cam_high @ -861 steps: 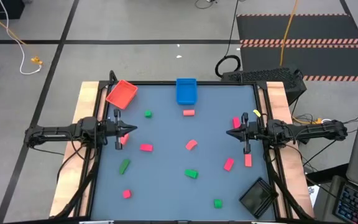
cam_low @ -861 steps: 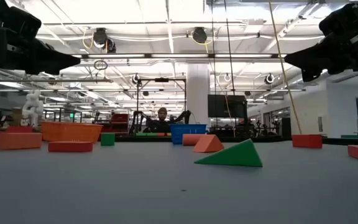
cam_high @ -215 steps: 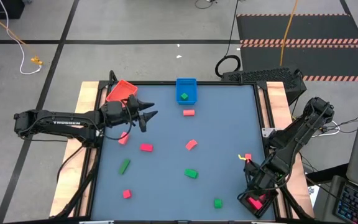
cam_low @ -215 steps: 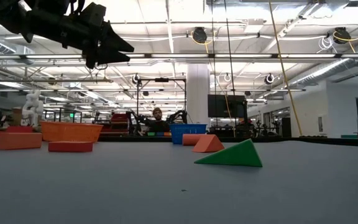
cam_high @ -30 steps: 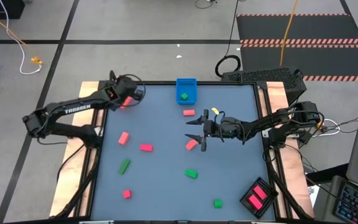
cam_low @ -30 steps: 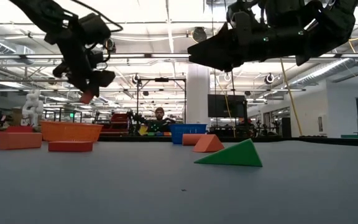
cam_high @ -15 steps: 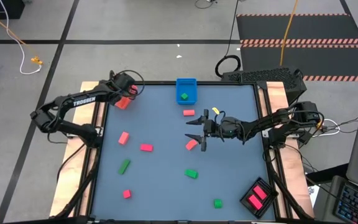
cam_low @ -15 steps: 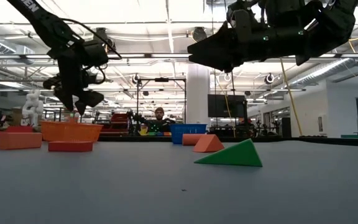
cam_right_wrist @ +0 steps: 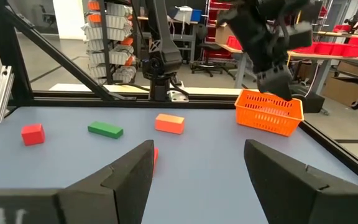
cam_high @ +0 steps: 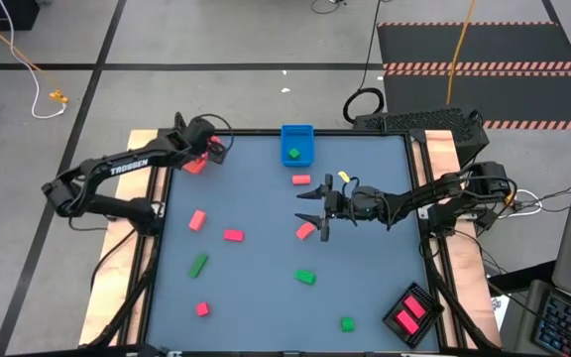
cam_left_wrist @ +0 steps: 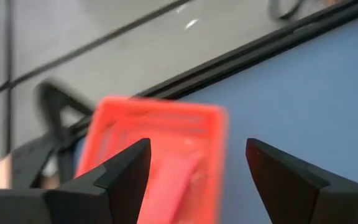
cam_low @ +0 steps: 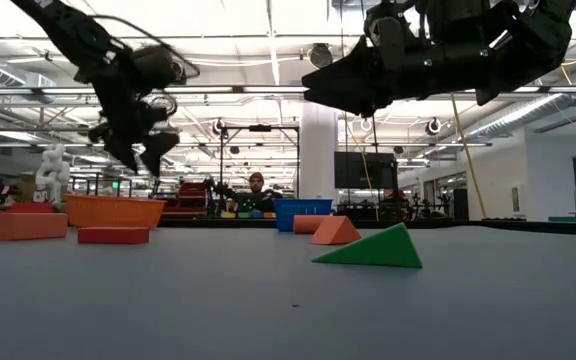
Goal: Sort & place blocks by color
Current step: Put the orange block into the orange bin
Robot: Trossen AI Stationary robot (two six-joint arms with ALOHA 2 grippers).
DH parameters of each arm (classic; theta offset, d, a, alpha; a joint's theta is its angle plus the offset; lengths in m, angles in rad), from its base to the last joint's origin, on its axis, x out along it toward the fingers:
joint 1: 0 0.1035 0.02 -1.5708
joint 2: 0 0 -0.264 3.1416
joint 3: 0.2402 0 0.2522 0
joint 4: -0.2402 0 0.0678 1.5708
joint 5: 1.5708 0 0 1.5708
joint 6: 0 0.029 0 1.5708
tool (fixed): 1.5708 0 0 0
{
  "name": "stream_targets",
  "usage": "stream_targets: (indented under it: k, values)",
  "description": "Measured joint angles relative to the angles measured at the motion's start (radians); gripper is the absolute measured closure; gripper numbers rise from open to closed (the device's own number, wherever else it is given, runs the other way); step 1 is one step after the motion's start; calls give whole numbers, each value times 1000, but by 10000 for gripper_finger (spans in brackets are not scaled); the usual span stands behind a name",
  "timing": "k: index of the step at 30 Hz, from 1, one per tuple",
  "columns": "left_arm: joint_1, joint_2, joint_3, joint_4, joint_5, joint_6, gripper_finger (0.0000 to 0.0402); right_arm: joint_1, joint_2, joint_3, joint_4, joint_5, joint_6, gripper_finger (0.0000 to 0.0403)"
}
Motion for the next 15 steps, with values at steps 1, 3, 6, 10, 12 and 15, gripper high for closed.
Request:
stream_targets:
  k: [1,3,6,10,12,15]
  values:
    - [-23,-20,0,9,6,7,144,-1,0,0,-3,0,-2,161]
    - [-71,-65,0,39,25,14,151,-1,0,0,-5,0,-1,161]
    - [-138,-126,0,98,118,16,161,-1,0,0,-4,0,20,161]
    - [-227,-170,1,212,340,14,169,-1,0,0,-4,0,36,161]
    - [-277,-172,1,251,411,-2,169,-1,0,0,-7,25,45,161]
    - [-352,-158,2,256,423,-58,170,-1,0,0,-56,137,103,161]
